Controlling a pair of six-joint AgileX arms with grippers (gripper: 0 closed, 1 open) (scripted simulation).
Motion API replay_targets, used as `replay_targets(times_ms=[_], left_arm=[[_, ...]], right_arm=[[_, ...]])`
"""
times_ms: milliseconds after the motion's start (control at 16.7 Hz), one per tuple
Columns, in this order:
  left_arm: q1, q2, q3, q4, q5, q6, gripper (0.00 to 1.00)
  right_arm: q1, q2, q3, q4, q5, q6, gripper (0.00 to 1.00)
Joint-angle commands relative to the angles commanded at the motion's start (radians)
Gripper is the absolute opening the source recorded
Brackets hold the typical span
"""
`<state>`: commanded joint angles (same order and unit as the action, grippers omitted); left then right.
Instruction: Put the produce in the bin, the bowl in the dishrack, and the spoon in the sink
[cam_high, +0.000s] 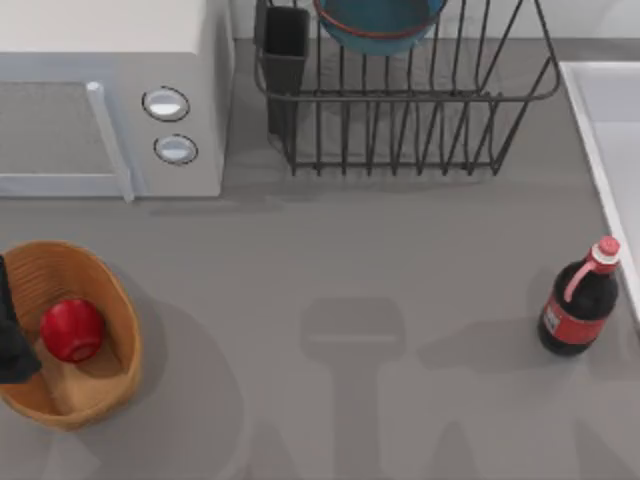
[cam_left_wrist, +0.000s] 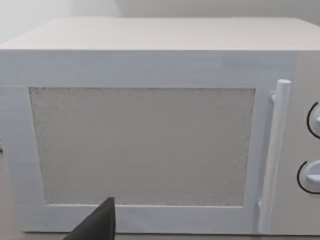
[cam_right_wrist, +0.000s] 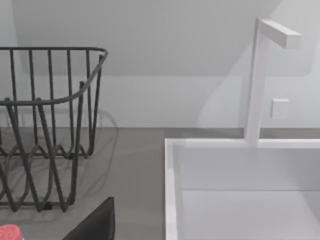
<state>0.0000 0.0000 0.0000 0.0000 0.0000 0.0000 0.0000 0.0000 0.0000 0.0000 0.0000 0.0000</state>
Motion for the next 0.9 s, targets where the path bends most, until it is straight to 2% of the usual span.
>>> replay_targets(times_ms=[240, 420, 600, 900], left_arm=[[0.0, 0.0, 0.0, 0.0, 0.0, 0.0, 1.0], [0.0, 0.0, 0.0, 0.0, 0.0, 0.0, 1.0], [0.0, 0.0, 0.0, 0.0, 0.0, 0.0, 1.0], [0.0, 0.0, 0.0, 0.0, 0.0, 0.0, 1.0]], right_arm=[[-0.007, 0.017, 0.015, -0.012, 0.001, 0.003, 1.0], [-0.05, 0.114, 0.099, -0.103, 0.003, 0.025, 1.0], [-0.126, 0.306, 0.241, -0.267, 0.008, 0.064, 1.0], [-0.276, 0.788, 0.521, -0.601, 0.014, 0.143, 1.0]])
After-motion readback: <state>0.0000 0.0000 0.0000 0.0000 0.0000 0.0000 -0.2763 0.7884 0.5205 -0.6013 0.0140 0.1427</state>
